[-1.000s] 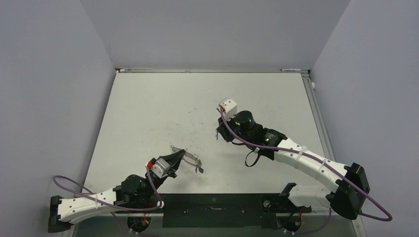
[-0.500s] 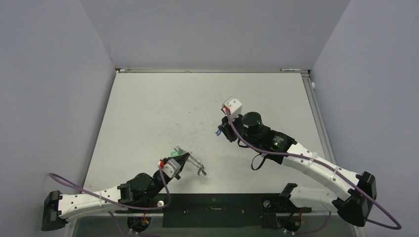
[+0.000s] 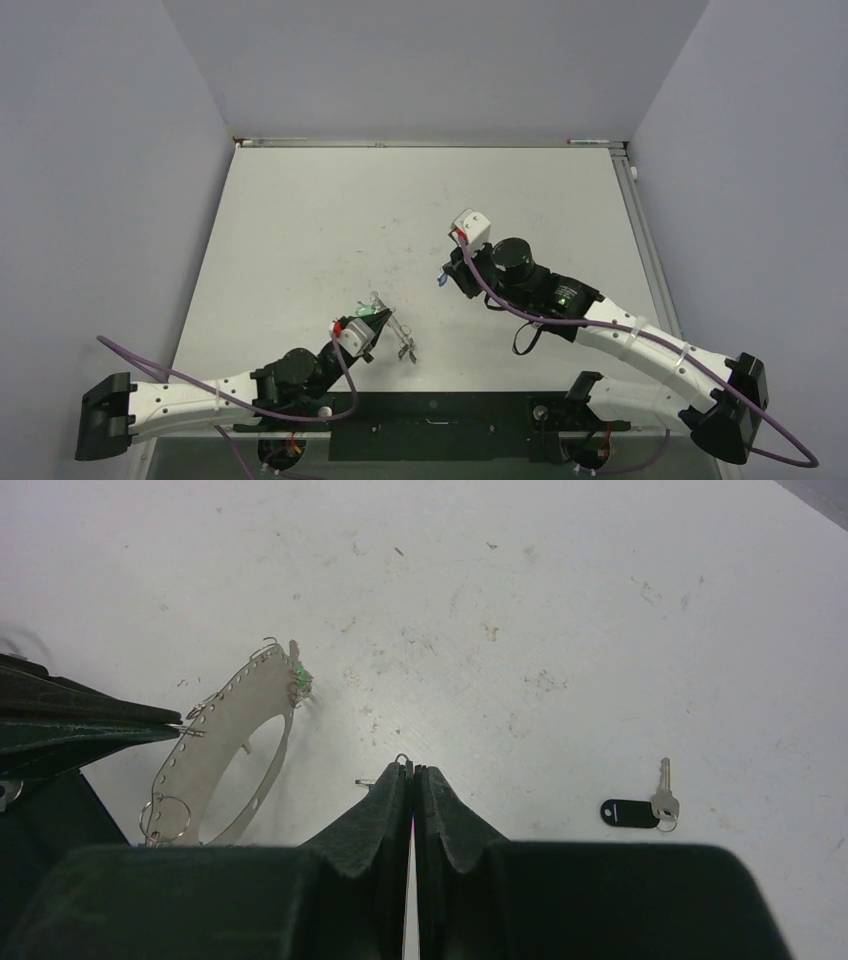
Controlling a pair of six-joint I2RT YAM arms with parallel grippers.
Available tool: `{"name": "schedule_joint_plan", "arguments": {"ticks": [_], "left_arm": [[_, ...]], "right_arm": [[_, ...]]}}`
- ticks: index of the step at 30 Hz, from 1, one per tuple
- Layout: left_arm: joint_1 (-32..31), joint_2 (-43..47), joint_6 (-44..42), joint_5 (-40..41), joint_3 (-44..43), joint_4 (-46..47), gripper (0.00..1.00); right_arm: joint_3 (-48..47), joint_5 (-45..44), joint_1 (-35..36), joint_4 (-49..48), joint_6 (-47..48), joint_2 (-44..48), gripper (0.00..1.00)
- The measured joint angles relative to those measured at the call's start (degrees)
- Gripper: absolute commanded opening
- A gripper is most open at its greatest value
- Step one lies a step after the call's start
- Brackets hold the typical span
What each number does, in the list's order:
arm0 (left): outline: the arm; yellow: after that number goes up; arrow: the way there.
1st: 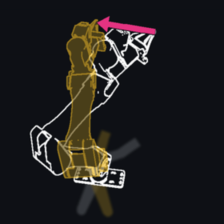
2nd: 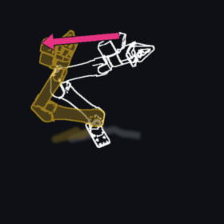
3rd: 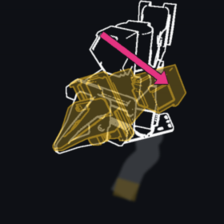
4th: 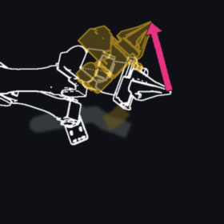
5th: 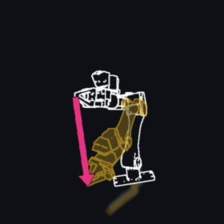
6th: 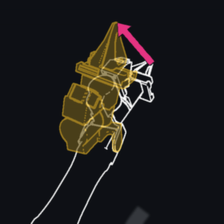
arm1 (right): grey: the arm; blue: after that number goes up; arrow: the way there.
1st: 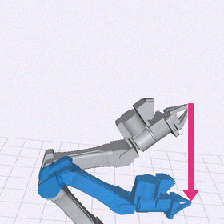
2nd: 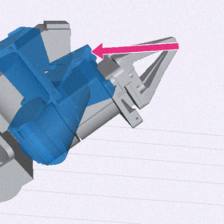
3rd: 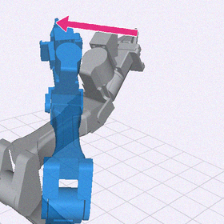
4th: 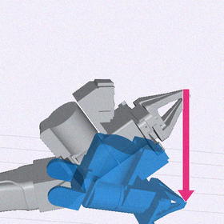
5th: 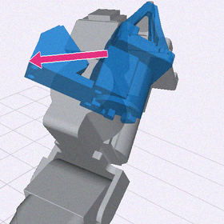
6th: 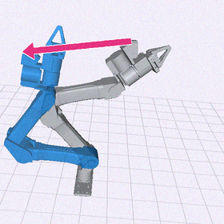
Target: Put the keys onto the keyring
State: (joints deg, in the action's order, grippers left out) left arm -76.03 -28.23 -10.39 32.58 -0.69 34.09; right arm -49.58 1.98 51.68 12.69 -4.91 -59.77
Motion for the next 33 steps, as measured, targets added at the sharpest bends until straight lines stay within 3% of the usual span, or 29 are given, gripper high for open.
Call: {"name": "schedule_joint_plan", "arguments": {"ticks": [9,19,33], "left_arm": [[0.00,-2.47,0.70,-0.07,0.31,6.69,0.00],[0.00,1.31,0.22,-1.97,0.31,17.20,0.00],[0.00,3.56,-0.37,-3.87,0.31,19.85,0.00]], "right_arm": [[2.10,4.68,0.70,-4.96,-0.20,-1.44,0.05],[3.69,15.82,0.92,-11.34,-0.68,-3.69,0.05],[3.69,26.51,1.68,-16.22,-1.27,-6.25,0.05]]}}
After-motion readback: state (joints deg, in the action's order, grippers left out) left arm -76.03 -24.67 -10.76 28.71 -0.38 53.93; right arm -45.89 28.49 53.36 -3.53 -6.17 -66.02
